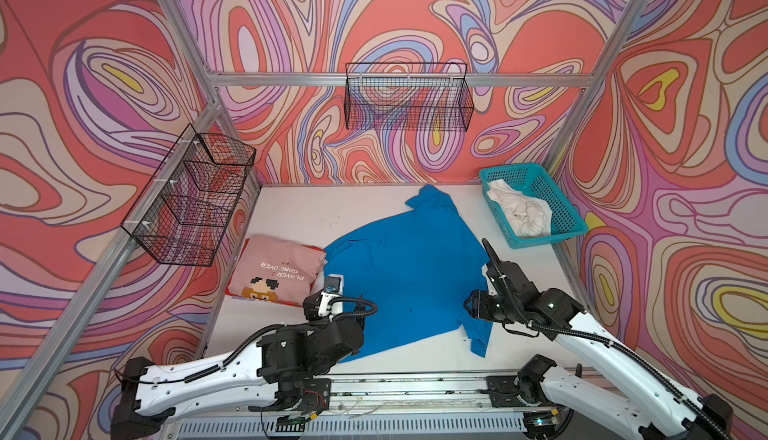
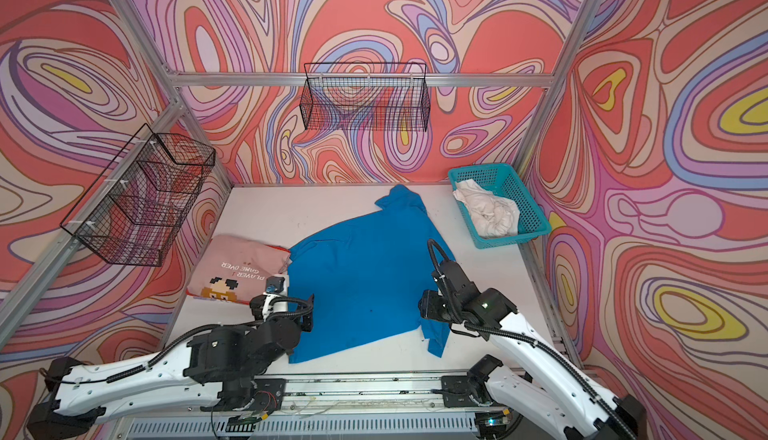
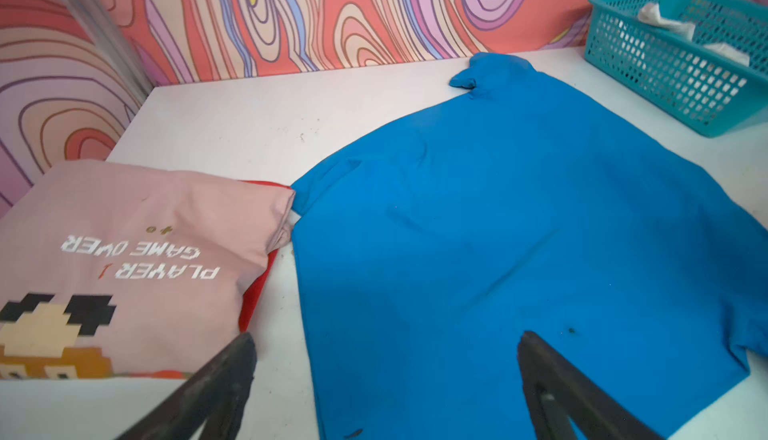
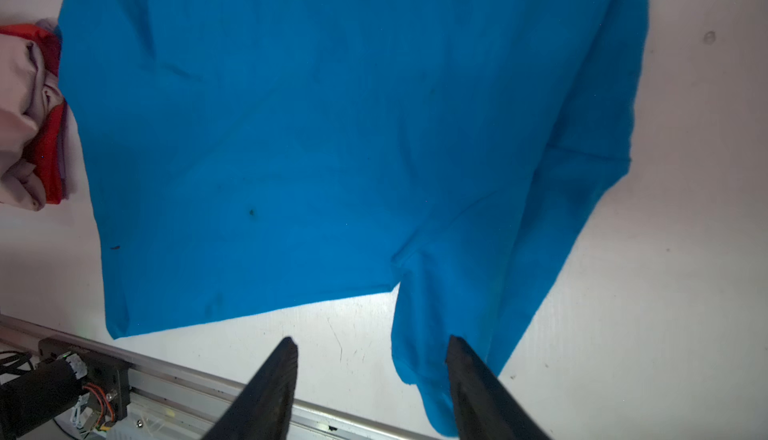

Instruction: Fold and stack the t-shirts

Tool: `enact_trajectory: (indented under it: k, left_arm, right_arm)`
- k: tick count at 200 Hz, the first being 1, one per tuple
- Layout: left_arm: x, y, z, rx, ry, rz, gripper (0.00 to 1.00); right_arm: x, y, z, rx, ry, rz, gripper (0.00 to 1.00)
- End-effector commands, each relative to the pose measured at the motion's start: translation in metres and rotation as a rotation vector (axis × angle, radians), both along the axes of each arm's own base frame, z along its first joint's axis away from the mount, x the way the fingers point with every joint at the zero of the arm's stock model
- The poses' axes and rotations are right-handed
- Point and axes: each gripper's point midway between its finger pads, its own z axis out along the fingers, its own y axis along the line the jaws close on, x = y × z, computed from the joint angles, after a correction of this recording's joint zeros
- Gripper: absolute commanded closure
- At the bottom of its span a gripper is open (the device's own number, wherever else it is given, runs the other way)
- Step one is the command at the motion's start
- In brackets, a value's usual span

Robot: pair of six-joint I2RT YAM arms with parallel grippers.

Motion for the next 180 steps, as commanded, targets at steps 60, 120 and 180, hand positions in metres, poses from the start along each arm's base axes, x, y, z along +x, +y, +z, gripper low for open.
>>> enact_trajectory:
  k: [60,120,180]
  left_arm:
    - [0.085,-0.037,-0.061,-0.041,0.299,0.039,0.00]
    - [0.105,-0.027,-0.136,0.050,0.536,0.157,0.00]
    - [0.095,0.012,-0.164,0.084,0.662,0.279,0.00]
  right_arm:
    - [0.141,0.004,0.011,-0.207,-0.154,-0.092,0.16]
    - [0.200,-0.015,-0.025,-0.121,-0.079,-0.178,0.18]
    - [0.197,0.003,-0.093,-0.106,0.042,-0.149,0.27]
